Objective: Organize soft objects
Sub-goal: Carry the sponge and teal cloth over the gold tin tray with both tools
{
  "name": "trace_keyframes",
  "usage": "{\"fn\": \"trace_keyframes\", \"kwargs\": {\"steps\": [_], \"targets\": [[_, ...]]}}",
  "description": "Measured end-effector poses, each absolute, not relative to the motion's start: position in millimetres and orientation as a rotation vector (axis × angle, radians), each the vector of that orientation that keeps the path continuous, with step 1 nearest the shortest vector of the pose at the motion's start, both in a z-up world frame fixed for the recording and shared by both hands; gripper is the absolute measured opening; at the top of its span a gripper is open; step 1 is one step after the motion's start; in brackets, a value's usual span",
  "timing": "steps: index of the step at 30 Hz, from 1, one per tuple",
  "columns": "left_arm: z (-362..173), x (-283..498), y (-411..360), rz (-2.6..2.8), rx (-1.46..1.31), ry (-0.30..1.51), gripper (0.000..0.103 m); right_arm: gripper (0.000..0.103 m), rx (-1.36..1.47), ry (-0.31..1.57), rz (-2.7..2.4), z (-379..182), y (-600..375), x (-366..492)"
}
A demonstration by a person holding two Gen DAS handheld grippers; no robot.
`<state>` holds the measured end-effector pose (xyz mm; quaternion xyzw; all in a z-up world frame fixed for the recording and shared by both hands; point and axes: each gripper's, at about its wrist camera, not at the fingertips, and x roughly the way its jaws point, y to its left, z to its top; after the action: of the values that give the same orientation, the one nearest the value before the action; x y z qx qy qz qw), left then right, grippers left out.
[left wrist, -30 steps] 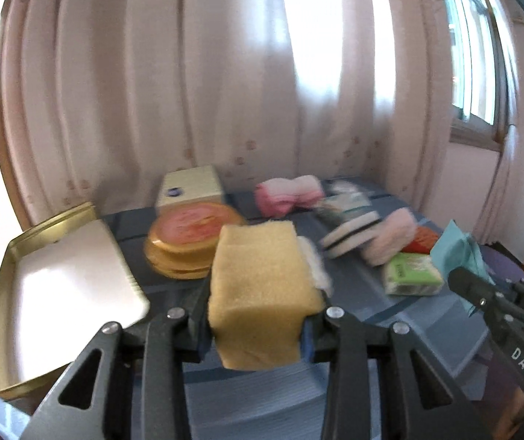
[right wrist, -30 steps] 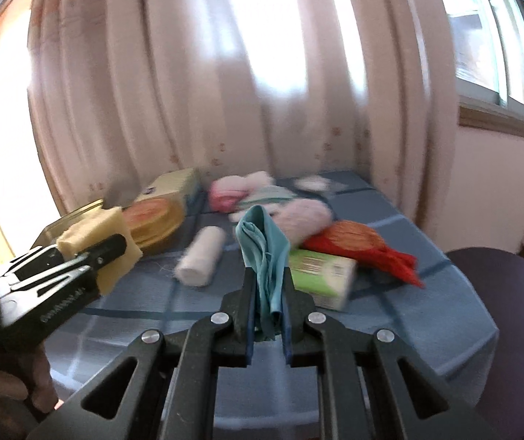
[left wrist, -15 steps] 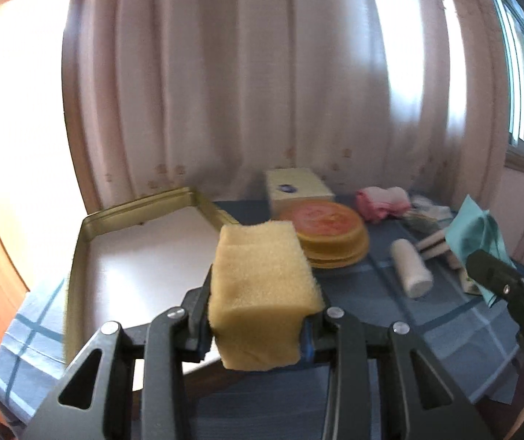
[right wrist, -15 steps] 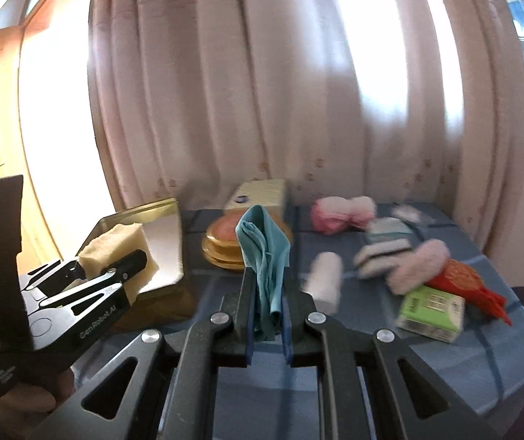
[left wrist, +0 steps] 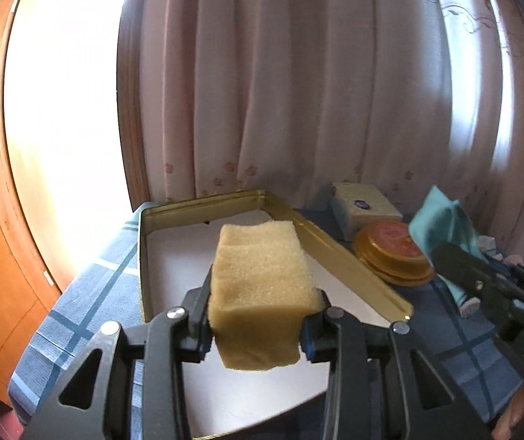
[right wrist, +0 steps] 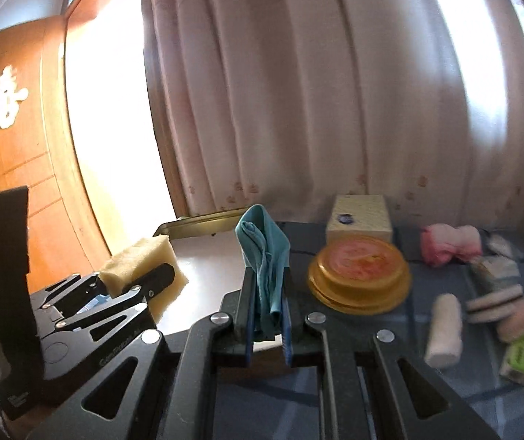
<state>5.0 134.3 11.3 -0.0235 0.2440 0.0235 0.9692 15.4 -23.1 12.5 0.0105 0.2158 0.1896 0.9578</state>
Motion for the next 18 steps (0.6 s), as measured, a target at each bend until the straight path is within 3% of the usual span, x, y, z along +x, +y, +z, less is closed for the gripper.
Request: {"fn": "trace_keyframes", "kwargs": {"steps": [18], "targets": [[-16.0,39.6,161.5,0.082,-0.093,0.595,0.035,0.013,-0.051,0.682,0.409,-38.1,33.5,108.4]]}}
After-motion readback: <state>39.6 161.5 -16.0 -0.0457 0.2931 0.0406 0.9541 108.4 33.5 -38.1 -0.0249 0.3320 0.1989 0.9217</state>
